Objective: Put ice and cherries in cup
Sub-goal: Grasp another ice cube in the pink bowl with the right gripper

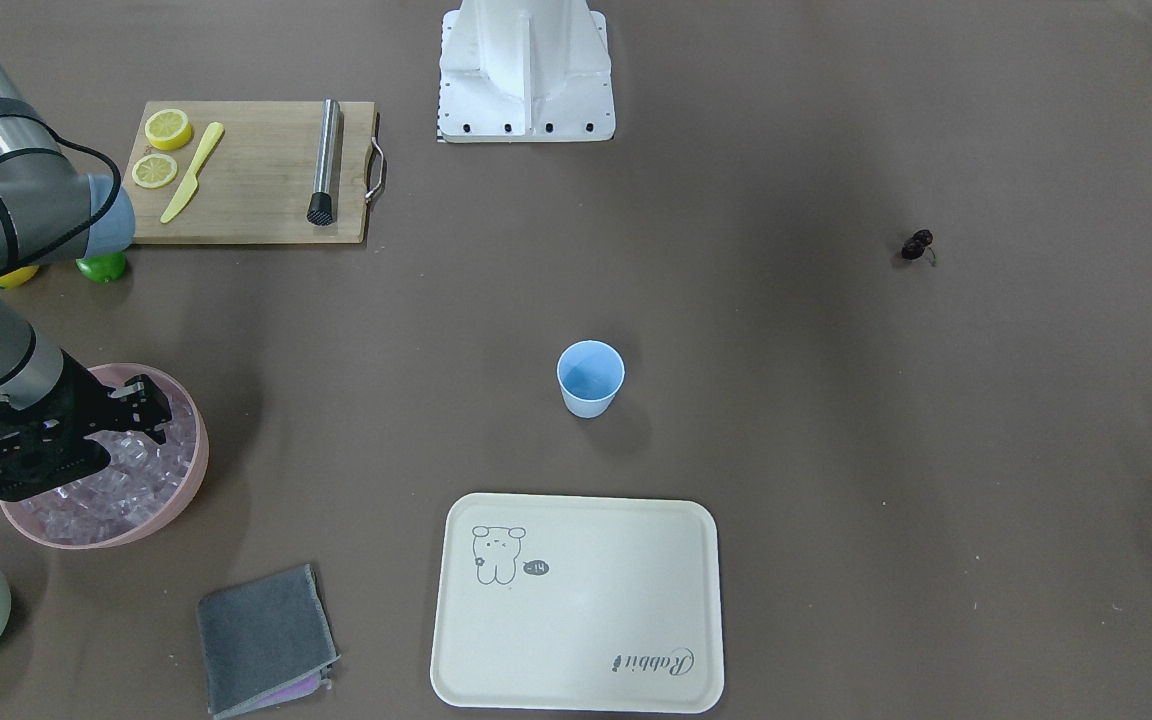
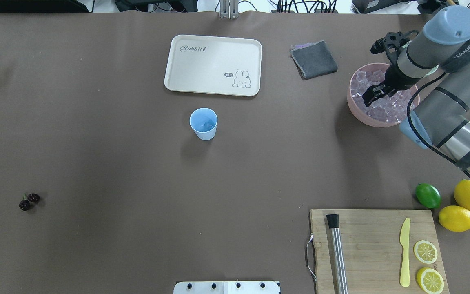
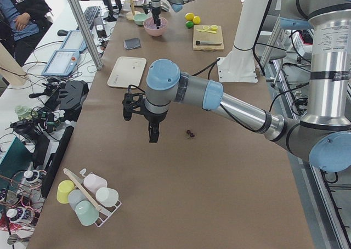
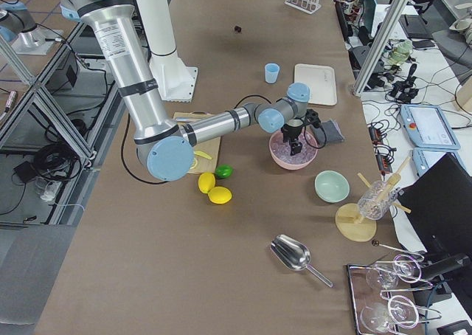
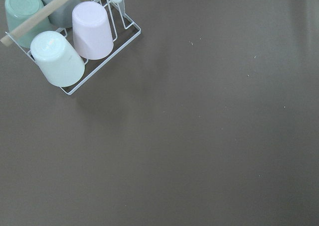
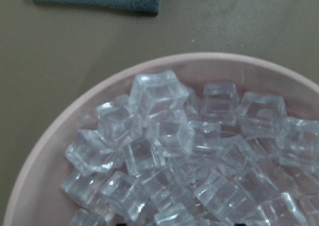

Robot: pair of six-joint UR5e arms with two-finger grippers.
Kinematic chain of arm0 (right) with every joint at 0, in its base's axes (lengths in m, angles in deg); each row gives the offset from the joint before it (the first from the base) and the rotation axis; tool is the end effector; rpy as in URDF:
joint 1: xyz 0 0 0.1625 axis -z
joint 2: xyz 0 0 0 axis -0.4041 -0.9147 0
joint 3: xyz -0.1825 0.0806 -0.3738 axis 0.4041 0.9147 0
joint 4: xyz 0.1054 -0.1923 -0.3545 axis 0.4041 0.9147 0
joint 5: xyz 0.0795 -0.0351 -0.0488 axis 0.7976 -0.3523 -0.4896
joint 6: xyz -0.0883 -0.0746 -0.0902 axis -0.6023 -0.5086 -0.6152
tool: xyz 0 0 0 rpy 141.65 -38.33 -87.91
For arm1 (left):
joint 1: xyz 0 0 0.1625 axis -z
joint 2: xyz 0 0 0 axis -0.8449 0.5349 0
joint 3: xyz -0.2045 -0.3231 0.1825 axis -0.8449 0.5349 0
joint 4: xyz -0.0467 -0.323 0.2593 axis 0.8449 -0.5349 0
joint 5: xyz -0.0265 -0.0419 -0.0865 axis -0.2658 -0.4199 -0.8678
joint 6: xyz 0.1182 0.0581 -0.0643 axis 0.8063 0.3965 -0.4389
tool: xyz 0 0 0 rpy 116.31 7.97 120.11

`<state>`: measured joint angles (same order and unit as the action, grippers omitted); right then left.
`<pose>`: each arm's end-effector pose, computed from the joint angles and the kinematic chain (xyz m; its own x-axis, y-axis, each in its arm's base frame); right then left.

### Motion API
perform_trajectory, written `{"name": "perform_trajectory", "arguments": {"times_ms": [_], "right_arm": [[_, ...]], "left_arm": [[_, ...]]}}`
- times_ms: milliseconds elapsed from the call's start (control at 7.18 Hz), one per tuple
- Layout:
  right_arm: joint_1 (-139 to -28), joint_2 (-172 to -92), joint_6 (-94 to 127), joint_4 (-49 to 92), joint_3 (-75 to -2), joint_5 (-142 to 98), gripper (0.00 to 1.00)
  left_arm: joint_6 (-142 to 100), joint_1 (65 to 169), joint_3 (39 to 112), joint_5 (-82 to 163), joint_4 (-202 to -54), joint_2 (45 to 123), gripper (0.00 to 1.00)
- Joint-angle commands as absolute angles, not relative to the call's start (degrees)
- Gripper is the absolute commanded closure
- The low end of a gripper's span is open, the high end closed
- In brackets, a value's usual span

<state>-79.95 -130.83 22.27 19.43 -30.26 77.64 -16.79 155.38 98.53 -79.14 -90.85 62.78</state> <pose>-0.3348 -0.5963 0.5072 0.6891 -0.3710 0.6225 0.2332 0.9269 0.2942 -0.0821 -0.4624 0.5051 0.6078 -0.1044 -0.7872 0.2478 0.9667 0.0632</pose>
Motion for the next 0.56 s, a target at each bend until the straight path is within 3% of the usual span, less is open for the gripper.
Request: {"name": "perform_trajectory", "arguments": {"times_ms": [0, 139, 418], "right_arm": [[-79.47, -131.0, 22.06, 19.58, -30.13, 77.73, 0.66], [-79.47, -131.0, 22.06, 19.67, -30.22, 77.73, 0.78], [-80.51, -129.87, 22.06, 20.98, -31.01, 78.78, 0.81]], "left_arm": [[-16.79, 155.49, 98.73, -79.22, -90.87, 62.46, 0.02], [-16.79, 155.49, 98.73, -79.22, -90.87, 62.29, 0.02], [-16.71, 155.84, 98.65, -79.22, -90.87, 62.2, 0.02]]}}
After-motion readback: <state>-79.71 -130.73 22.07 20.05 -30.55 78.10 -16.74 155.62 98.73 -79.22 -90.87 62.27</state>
